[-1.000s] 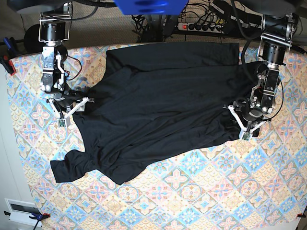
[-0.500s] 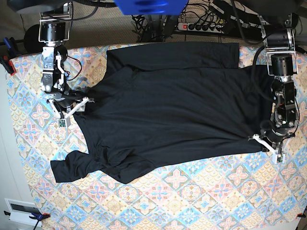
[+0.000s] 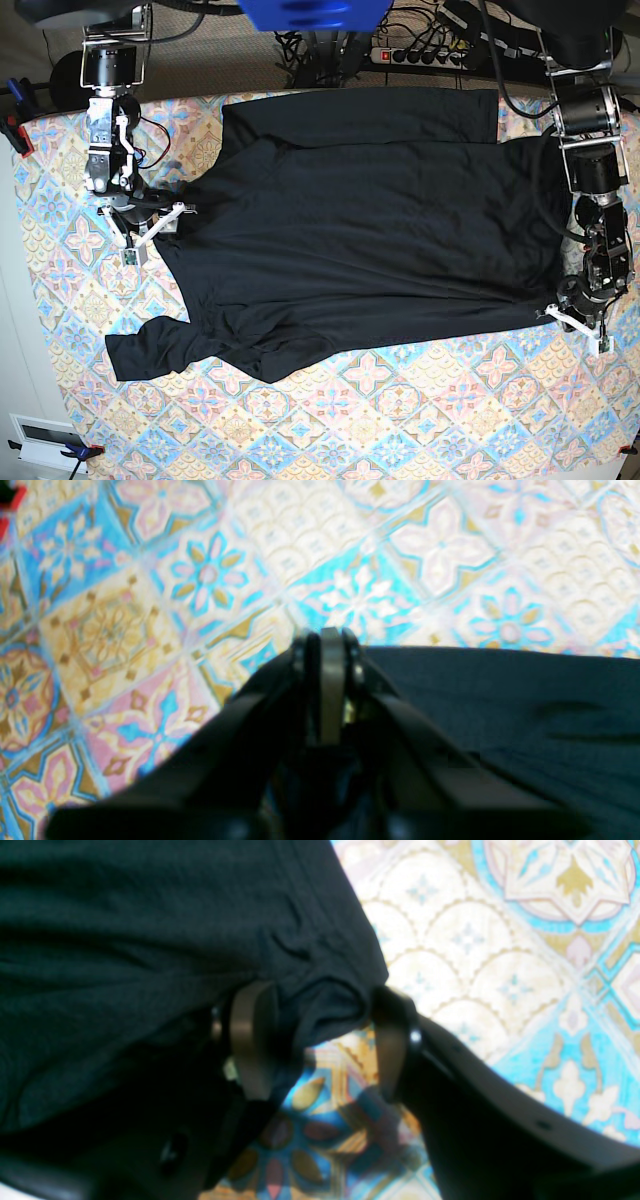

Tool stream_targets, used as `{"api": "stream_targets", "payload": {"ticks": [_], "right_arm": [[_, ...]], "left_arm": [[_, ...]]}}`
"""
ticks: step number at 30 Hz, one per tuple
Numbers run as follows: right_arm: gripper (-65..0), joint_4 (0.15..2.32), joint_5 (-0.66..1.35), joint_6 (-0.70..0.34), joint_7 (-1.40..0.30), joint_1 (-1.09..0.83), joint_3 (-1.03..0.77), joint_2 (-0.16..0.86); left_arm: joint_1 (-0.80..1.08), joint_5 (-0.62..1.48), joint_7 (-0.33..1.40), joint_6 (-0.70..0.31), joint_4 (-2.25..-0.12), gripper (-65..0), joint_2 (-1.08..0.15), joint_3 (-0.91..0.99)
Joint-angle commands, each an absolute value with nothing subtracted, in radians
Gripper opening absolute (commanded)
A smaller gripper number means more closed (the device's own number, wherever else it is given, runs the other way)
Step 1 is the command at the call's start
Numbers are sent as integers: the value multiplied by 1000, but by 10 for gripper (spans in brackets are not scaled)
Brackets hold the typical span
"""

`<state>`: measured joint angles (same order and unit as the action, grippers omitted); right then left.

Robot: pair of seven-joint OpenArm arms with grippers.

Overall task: Layout the t-shirt on the table in an organized manner, then fold the t-shirt properly
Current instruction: 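Drag the side edge outward with the left gripper, squaring the body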

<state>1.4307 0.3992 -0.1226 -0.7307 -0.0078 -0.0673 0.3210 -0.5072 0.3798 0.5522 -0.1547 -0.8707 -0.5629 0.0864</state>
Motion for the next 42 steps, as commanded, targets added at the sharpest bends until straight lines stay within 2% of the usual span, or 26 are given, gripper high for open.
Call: {"api": "stream_targets", "payload": {"ticks": [1,9,12,19,26,33,36,42], "right_arm": [[-358,1440,404,-125,-748,-1,-68,332],[-358,1440,404,-125,-748,-1,-68,331],[-358,1442,404,-125,-748,-1,-68,331],[-358,1442,404,-125,-748,-1,-68,331],[-358,1442,404,-125,-748,1,-15,331],[-358,1442,404,-125,-746,2,-12,331],[-358,1442,404,-125,-746,2,-12,331],[-359,1442,404,-125,-746,2,-12,331]], "left_arm": [[-549,381,515,-153,-868,-538,-588,94],[-582,380,389,-153,-733,-307,-615,94],[-565,387,392,-156,-739,-272,-616,94],[-414,390,530,-163,-924,-324,-618,94],[-375,383,527,-163,-929,-345,-613,-8],[-386,381,526,-162,-929,-357,-585,-22],[-430,381,526,-157,-921,-418,-581,-24],[-529,381,456,-153,-806,-643,-579,-22]]}}
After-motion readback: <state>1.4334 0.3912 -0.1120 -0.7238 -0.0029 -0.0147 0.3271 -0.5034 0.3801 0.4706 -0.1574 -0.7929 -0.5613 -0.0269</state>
